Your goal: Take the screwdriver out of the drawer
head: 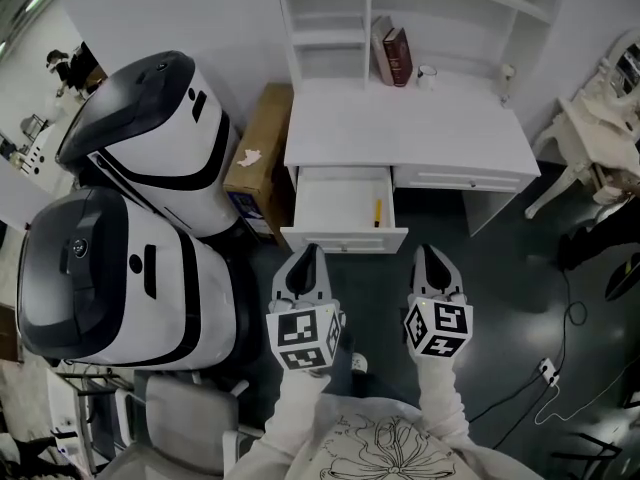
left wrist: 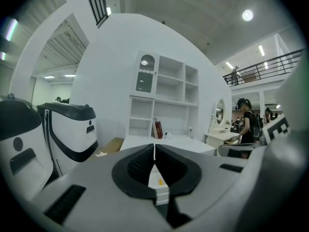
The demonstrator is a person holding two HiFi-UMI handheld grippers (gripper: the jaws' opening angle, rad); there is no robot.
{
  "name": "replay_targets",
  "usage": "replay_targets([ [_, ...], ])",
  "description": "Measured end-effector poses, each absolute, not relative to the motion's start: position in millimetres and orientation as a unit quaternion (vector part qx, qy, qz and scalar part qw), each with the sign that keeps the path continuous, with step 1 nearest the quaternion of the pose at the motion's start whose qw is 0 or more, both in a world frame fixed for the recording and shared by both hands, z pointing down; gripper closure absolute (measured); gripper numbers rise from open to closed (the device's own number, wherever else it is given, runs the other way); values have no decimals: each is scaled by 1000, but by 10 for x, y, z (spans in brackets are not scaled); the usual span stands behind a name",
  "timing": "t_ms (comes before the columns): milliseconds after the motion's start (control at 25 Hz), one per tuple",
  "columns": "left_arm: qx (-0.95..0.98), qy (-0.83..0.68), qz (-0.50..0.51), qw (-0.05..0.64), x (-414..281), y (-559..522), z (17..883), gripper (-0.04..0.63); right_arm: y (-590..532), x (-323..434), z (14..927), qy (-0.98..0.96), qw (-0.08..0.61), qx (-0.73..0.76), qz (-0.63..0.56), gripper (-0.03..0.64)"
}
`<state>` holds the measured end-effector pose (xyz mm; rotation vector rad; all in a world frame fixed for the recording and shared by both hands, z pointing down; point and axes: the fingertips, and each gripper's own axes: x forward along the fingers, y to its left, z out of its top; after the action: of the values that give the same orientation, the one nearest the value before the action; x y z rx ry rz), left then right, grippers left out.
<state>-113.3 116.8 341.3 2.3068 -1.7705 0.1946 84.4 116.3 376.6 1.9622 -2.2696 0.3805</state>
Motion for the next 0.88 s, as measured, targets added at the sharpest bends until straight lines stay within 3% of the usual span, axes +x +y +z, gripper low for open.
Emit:
replay_targets([
  [880, 824, -541, 75, 151, -630, -905, 3653, 583, -753, 1210, 3883, -713, 63, 685, 138, 611],
])
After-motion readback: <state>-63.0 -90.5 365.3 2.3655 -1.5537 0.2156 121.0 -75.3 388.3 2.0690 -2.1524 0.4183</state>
